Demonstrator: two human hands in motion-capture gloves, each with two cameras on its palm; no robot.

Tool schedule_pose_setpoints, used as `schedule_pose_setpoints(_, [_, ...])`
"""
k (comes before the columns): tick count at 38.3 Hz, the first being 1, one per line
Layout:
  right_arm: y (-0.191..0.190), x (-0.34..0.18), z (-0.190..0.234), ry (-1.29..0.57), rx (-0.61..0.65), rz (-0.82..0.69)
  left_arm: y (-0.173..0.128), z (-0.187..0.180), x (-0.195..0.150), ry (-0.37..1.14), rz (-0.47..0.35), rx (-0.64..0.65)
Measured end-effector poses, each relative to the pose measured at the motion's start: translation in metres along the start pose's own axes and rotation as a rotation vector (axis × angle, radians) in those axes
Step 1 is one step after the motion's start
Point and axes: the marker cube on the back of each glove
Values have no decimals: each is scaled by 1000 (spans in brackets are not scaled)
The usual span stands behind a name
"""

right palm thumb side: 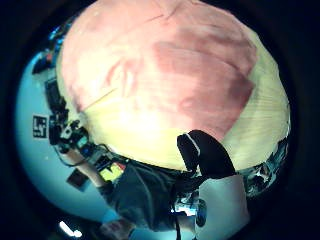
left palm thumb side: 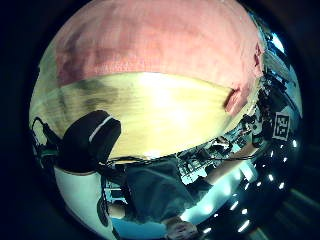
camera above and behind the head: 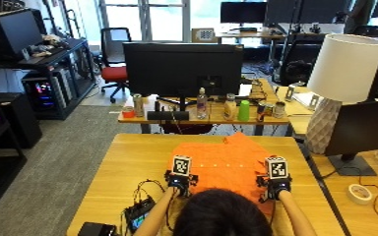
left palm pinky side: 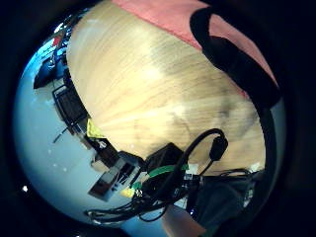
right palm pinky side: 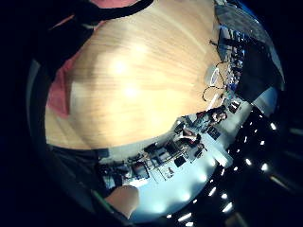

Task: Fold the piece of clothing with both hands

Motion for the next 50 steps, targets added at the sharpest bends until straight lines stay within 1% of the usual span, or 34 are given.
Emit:
schedule_pose_setpoints(4, [-10, 5, 6, 20, 17, 55, -5, 6, -3, -15, -16, -3])
schedule_pose_setpoints(11, [-19, 4, 16, -11, 35, -20, -14, 20, -7, -17, -53, -8])
schedule_pose_setpoints(15, [-22, 4, 23, -34, 51, -45, -16, 24, -8, -21, -51, 30])
schedule_pose_setpoints(19, [-19, 1, 29, -109, 69, -61, -16, 25, -7, -17, -13, 106])
schedule_pose_setpoints(23, [-13, -1, 37, -179, 91, -46, -15, 23, -6, -41, 1, 251])
schedule_pose_setpoints(25, [-10, -2, 40, -196, 139, -36, -13, 23, -5, -61, 0, 320])
schedule_pose_setpoints(28, [-9, -3, 41, -179, 249, -38, -10, 21, -1, -114, 15, 410])
schedule_pose_setpoints(31, [-7, -6, 38, -131, 325, -70, -7, 18, 3, -174, 40, 448])
schedule_pose_setpoints(33, [-7, -5, 34, -65, 339, -74, -3, 17, 3, -197, 41, 402])
schedule_pose_setpoints(36, [-23, 6, 28, 73, 342, -43, 11, 17, -2, -199, 45, 239])
schedule_pose_setpoints(37, [-35, 10, 30, 99, 321, -50, 16, 17, -3, -197, 49, 189])
schedule_pose_setpoints(39, [-61, 16, 38, 112, 232, -99, 25, 15, -6, -194, 56, 114])
schedule_pose_setpoints(41, [-68, 18, 40, 114, 145, -143, 31, 12, -8, -194, 71, 64])
schedule_pose_setpoints(43, [-58, 17, 32, 131, 92, -167, 25, 8, -9, -192, 108, 45])
schedule_pose_setpoints(46, [-38, 17, 11, 157, 43, -182, -5, -2, -8, -191, 210, 53])
schedule_pose_setpoints(47, [-32, 17, 2, 163, 32, -180, -8, -8, -9, -194, 230, 50])
schedule_pose_setpoints(48, [-27, 17, -8, 167, 24, -175, -6, -15, -10, -198, 232, 38])
schedule_pose_setpoints(49, [-21, 18, -19, 171, 18, -169, 1, -23, -12, -201, 213, 13])
schedule_pose_setpoints(50, [-17, 18, -29, 174, 13, -162, 9, -31, -16, -203, 169, -22])
